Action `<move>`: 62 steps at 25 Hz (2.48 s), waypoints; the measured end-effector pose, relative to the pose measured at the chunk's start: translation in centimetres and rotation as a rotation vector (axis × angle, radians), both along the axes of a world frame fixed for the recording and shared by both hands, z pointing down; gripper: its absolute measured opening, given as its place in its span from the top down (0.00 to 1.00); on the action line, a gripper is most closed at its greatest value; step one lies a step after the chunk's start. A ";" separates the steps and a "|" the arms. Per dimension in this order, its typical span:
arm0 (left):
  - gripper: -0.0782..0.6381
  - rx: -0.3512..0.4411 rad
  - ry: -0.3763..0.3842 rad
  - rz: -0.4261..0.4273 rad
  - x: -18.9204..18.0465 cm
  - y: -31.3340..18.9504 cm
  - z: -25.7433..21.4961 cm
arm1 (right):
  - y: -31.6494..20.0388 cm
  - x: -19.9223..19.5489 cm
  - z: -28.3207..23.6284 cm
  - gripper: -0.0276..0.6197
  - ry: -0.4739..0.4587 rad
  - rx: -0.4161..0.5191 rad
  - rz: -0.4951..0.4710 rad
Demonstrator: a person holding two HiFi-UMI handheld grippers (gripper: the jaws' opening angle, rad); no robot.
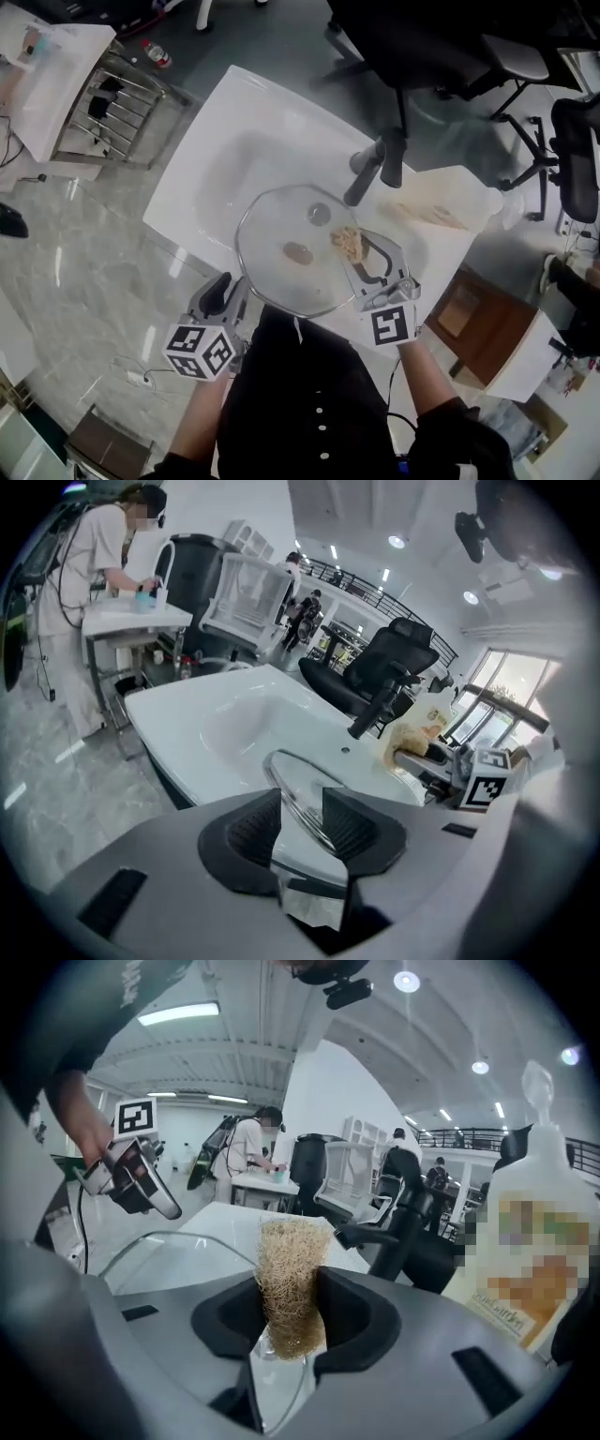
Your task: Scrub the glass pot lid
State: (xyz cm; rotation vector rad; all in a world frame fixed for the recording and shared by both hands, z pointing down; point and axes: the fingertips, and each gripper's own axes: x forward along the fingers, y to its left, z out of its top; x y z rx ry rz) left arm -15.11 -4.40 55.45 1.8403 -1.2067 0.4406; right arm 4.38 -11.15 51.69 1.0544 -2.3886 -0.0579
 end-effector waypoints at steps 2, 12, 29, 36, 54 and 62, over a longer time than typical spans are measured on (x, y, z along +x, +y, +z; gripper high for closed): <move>0.67 -0.042 0.056 -0.009 0.3 -0.2 1.0 | -0.5 -0.7 1.9 0.73 0.037 -0.006 -0.022; 0.60 -0.250 0.191 -0.072 1.5 0.3 4.0 | -2.7 -4.7 8.4 0.73 0.236 0.048 -0.183; 0.68 -0.320 0.263 -0.130 2.1 0.1 5.0 | -6.1 -9.9 15.8 0.73 0.574 0.122 -0.337; 0.68 -0.324 0.242 -0.113 2.0 0.1 5.0 | -6.4 -10.1 17.6 0.73 0.641 0.098 -0.334; 0.68 -0.309 0.218 -0.121 1.9 0.0 5.2 | -4.7 -6.6 18.9 0.74 0.770 0.031 -0.322; 0.68 -0.297 0.208 -0.120 1.9 -0.1 4.9 | -3.4 -4.1 19.0 0.74 0.800 -0.024 -0.314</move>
